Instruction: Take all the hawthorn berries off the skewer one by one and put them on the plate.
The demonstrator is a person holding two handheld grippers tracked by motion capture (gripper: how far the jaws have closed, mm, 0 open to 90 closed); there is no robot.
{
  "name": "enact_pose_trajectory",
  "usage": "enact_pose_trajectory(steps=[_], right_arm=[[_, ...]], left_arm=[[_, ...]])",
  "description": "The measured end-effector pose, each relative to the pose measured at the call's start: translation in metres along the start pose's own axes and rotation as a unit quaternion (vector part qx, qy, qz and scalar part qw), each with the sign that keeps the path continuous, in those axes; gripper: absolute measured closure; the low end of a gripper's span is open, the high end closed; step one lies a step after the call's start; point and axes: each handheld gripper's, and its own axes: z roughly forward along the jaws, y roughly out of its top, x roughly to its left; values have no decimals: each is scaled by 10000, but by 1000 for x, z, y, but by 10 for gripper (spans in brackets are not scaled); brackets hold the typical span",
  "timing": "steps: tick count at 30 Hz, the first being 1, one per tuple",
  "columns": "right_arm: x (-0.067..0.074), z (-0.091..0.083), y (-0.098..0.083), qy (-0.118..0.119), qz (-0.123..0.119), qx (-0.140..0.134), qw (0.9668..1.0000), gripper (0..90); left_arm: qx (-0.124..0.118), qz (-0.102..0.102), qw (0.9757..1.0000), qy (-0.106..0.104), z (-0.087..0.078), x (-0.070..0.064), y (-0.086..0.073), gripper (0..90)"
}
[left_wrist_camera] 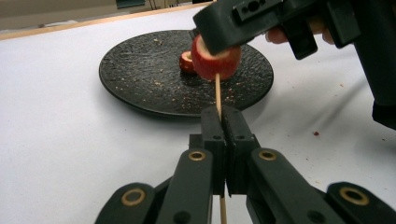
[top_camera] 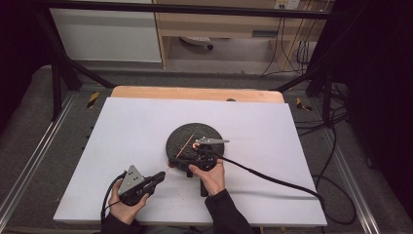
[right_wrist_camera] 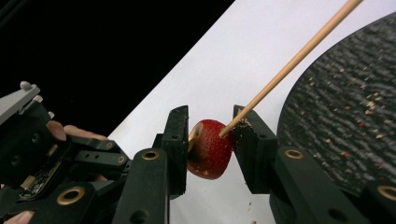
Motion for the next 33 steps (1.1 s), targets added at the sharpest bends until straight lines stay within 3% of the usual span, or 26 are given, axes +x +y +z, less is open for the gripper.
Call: enact_pose_trajectory(steps=[15,17,22,27,30,33], right_arm=[[-5,-19,24,-344,-132,-393,9985,705],[-7,-23,27,-319,-53,-416,9986,699],[-4,-20,19,-112,67,-240,9996,565],[-5,-12,6,-52,8,-136,9999,446],[-6,-7,0,-2,39,-66,10000,449],[-8,-3,-4,-16,78,34,10000,527]], left_arm=[[-27,1,10000,-15,-1,0,0,885],[-35,13,10000,-11,-1,0,1,886],[6,4,10000,7,0,0,0,886],[5,21,10000,8,1,-1,0,885],[15,35,10000,-1,2,-2,0,886],[11,39,10000,-11,2,-2,0,885]])
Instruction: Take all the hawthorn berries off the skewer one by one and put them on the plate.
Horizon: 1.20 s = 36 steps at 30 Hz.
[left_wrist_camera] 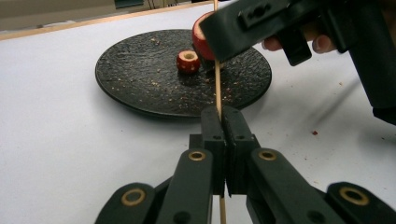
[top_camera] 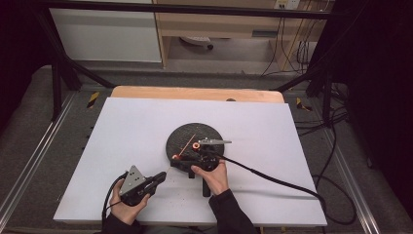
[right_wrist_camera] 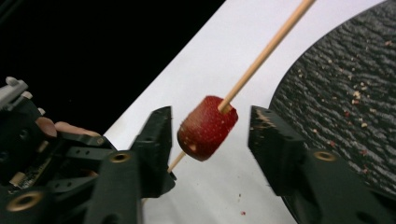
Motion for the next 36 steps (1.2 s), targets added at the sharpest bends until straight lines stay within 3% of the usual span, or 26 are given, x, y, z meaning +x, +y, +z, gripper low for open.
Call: enact_pose_trajectory(steps=[3,10,21,36], right_arm=[[0,0,0,18,15,52,10000,628],[1,-8,10,-169,-173,-234,9994,635],[-1,-29,41,-522,-403,-620,9959,635],[-19,-56,69,-1013,-485,-1209,9863,638]], left_arm=[[27,7,10000,1,0,1,0,886],[-12,-14,10000,4,-2,1,0,885],[-15,-18,10000,0,-2,2,0,886],[22,-11,10000,0,-2,2,-1,885]])
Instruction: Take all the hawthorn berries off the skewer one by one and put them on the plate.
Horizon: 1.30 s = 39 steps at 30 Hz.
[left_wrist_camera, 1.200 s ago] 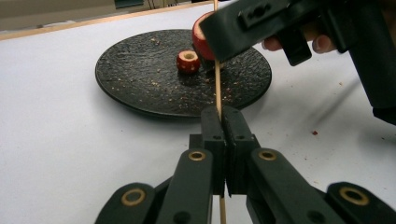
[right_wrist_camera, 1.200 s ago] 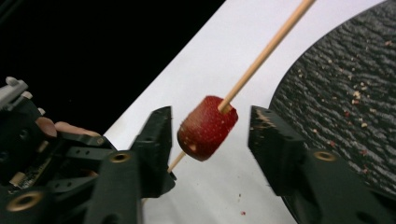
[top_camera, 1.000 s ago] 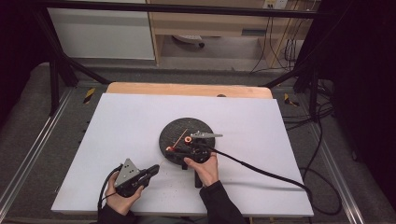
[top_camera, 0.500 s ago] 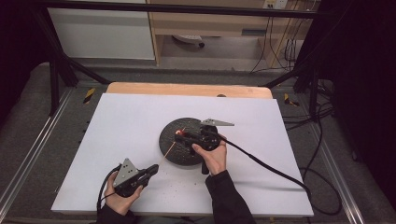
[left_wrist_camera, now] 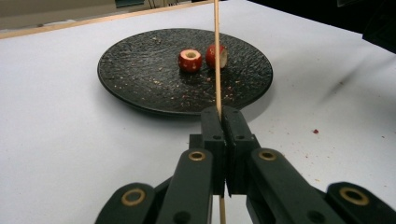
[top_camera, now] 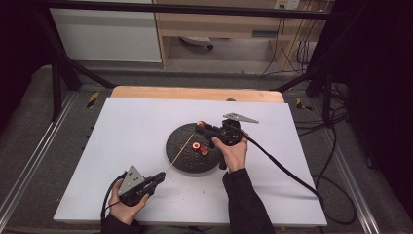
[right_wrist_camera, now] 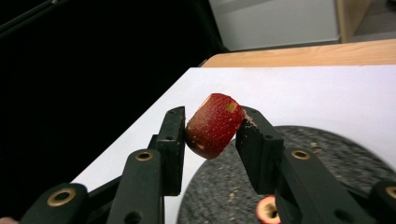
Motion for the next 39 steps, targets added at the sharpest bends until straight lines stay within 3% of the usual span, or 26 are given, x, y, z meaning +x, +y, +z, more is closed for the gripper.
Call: enact_pose_trajectory(steps=[6,14,23,27,31,34,39], right_arm=[[-17,-8,-5,-320,-21,14,9995,638],[-33,-9,-42,-561,-199,551,9967,636],[-34,-4,-72,-716,-694,1176,9880,630],[-34,-2,-78,-731,-815,1360,9846,616],[-34,-2,-80,-737,-881,1431,9830,546],[-33,-7,-74,-698,-955,1366,9835,505],[-27,-20,-64,-541,-1090,1305,9840,362]], left_arm=[[6,-14,10000,12,0,1,0,886],[19,-11,10000,23,0,1,0,885],[40,-16,10000,15,1,1,0,885],[56,-18,10000,10,1,1,-1,886],[66,-45,10000,13,1,2,-1,886],[67,-70,10000,20,1,3,-1,885],[70,-113,9999,16,0,5,0,885]])
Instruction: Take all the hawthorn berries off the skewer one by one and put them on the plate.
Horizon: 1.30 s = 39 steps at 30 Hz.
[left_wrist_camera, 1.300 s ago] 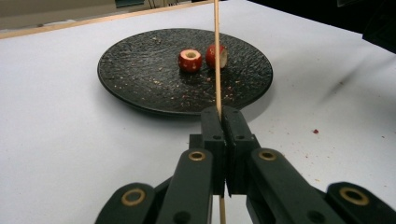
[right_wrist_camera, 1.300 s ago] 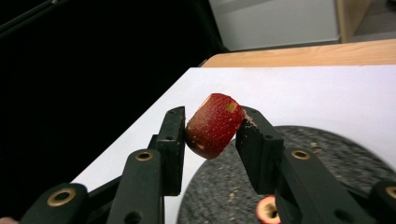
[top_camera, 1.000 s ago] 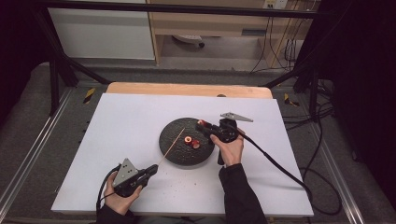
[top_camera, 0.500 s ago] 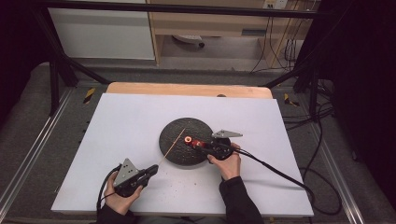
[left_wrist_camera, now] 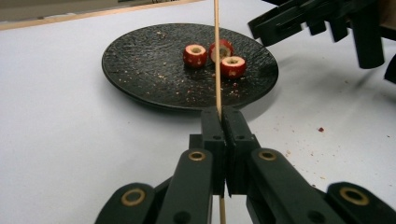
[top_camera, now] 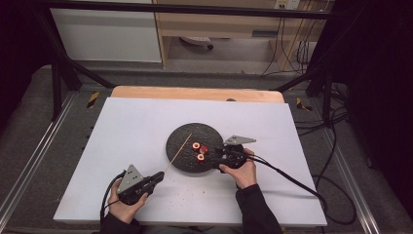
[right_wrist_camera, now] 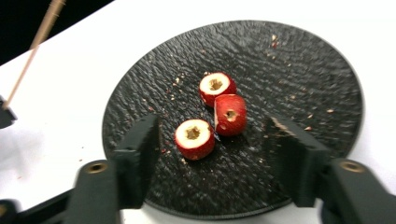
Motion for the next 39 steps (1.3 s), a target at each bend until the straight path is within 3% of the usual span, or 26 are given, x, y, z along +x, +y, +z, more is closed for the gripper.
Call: enact_pose_trajectory(steps=[5,11,24,31,39], right_arm=[[-2,-19,-2,-58,-235,-8,9997,203],[-12,-39,-15,-236,-454,23,9987,101],[-41,-69,-53,-518,-373,97,9979,56],[-47,-80,-63,-569,-273,-21,9980,42],[-49,-83,-70,-629,-223,39,9978,37]], left_arm=[[19,-30,10000,4,0,2,1,886],[90,-69,9999,4,1,3,5,885],[200,-130,9997,64,10,8,30,885],[344,-71,9993,146,20,14,49,885],[493,-81,9985,217,36,18,64,885]])
